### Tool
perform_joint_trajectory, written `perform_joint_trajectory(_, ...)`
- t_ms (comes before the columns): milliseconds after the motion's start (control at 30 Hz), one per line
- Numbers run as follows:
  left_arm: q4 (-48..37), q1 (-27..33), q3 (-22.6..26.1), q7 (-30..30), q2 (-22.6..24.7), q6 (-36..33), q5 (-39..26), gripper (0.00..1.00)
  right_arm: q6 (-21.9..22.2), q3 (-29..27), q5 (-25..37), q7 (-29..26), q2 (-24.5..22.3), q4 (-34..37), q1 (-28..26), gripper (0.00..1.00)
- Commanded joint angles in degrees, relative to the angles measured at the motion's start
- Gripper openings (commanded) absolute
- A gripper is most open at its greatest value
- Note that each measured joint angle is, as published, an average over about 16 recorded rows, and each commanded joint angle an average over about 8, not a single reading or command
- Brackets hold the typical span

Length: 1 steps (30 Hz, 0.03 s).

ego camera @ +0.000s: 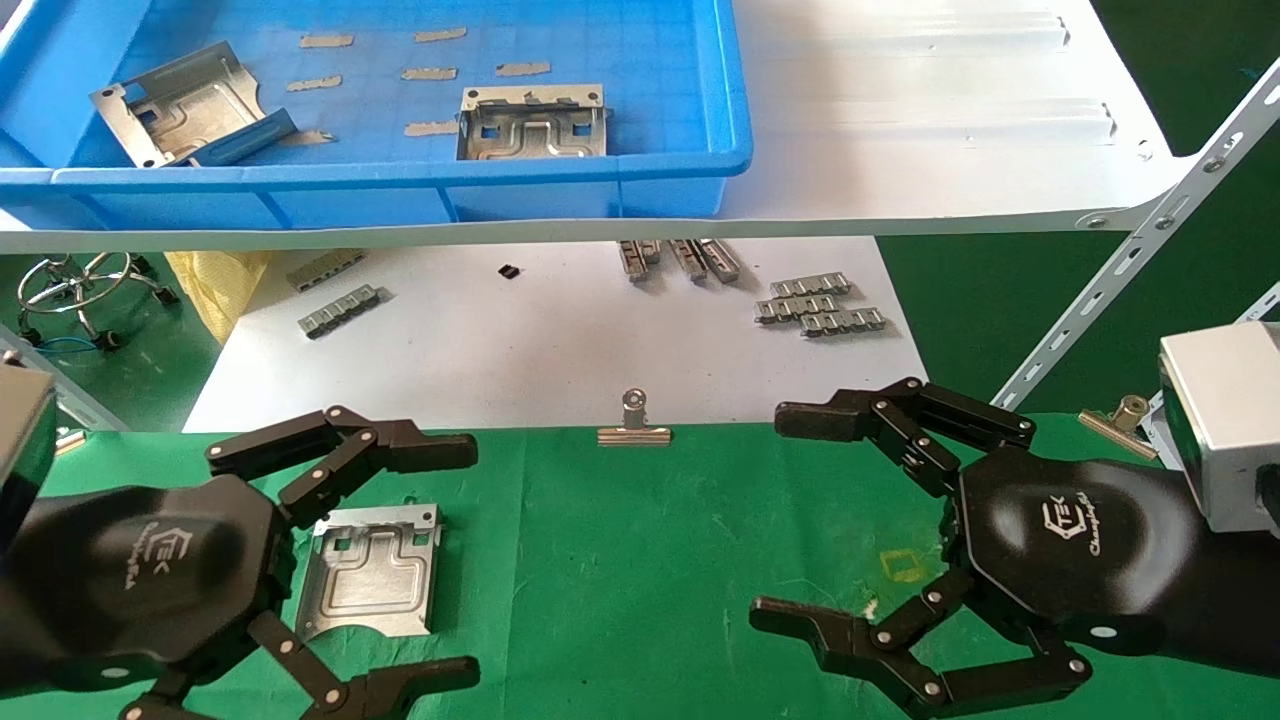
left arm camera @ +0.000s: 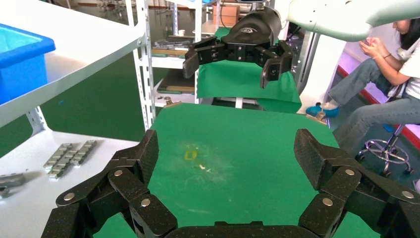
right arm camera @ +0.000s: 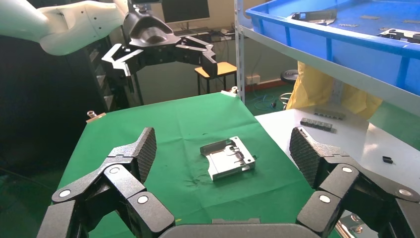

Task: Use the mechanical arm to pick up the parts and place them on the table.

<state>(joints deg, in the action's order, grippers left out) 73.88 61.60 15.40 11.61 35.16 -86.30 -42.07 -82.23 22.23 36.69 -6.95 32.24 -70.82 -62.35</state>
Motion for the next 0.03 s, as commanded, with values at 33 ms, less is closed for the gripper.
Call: perform_joint_trajectory(33,-0.03,0.0,0.11,-0.28,0.0,0.09,-0.01,1.0,0.0,0.0,0.0,0.0,0.0,0.0,0.0,1.0)
